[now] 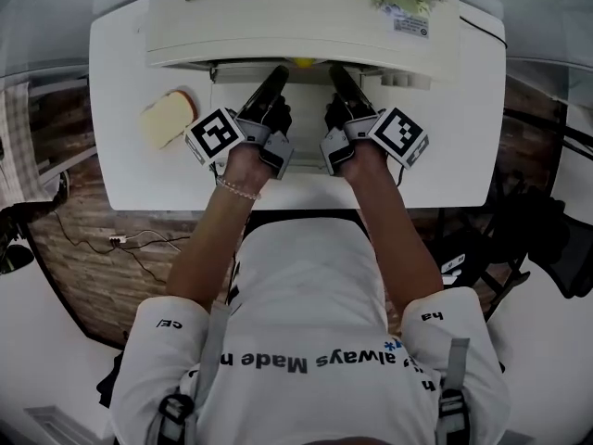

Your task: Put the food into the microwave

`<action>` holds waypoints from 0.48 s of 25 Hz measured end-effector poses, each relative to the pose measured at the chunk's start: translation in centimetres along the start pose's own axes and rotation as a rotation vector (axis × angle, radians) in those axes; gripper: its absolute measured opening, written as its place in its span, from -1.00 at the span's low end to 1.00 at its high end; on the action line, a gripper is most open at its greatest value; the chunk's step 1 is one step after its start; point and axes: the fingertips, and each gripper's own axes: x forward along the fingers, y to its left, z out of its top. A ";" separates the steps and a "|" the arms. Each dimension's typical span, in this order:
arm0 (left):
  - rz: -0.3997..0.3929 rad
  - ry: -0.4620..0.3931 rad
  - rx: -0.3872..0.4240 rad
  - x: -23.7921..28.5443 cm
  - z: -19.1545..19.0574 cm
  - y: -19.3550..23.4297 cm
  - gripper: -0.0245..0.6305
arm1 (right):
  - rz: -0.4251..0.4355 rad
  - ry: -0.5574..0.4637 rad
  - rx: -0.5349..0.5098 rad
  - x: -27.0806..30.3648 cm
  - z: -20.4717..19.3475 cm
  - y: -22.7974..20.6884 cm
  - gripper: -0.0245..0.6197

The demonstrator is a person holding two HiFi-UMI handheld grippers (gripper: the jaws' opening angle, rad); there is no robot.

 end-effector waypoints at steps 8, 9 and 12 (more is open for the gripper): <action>0.015 0.033 0.355 -3.7 -1.4 -5.8 -0.89 | 0.057 0.043 -0.298 -5.3 0.8 4.7 -0.84; 0.008 0.035 0.396 -4.0 -1.7 -6.8 -0.88 | 0.066 0.046 -0.348 -5.9 0.9 5.4 -0.84; -0.015 0.037 0.492 -5.0 -2.6 -9.4 -0.89 | 0.098 0.045 -0.491 -7.8 1.2 8.0 -0.85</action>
